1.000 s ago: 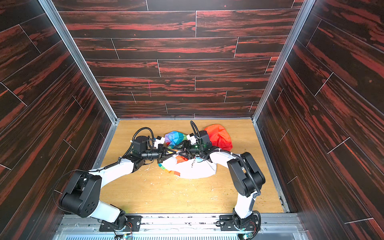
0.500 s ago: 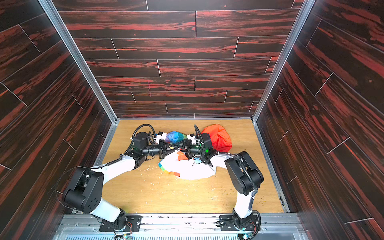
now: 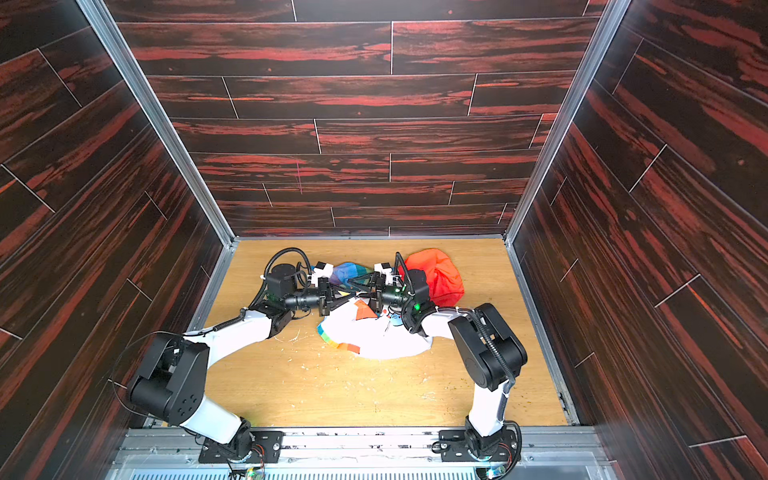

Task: Zip up the jacket

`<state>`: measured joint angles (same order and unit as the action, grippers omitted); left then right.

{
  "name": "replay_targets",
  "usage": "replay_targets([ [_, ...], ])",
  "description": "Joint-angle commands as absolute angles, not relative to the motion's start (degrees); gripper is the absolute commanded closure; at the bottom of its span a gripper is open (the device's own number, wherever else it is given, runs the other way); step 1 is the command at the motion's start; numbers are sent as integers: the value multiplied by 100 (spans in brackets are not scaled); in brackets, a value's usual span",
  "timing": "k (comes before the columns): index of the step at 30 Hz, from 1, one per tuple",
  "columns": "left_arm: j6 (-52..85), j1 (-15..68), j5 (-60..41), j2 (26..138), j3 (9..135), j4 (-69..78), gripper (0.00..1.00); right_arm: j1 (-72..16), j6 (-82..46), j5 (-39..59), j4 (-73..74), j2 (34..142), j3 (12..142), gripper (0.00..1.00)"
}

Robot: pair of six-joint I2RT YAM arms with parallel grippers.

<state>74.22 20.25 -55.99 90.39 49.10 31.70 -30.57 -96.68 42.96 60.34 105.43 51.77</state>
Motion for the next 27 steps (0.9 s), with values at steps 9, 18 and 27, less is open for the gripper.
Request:
replay_targets([
  [9, 7584, 2003, -5493, 9004, 4939, 3511, 100, -3102, -10485, 4166, 7445, 10501, 4737, 34],
  [18, 7685, 2004, -5432, 9060, 4892, 3667, 100, -3102, -10702, 4102, 7773, 10407, 4627, 36],
  [27, 7795, 2001, -5410, 9083, 4868, 3823, 100, -3089, -10979, 3892, 8206, 10379, 4411, 39],
])
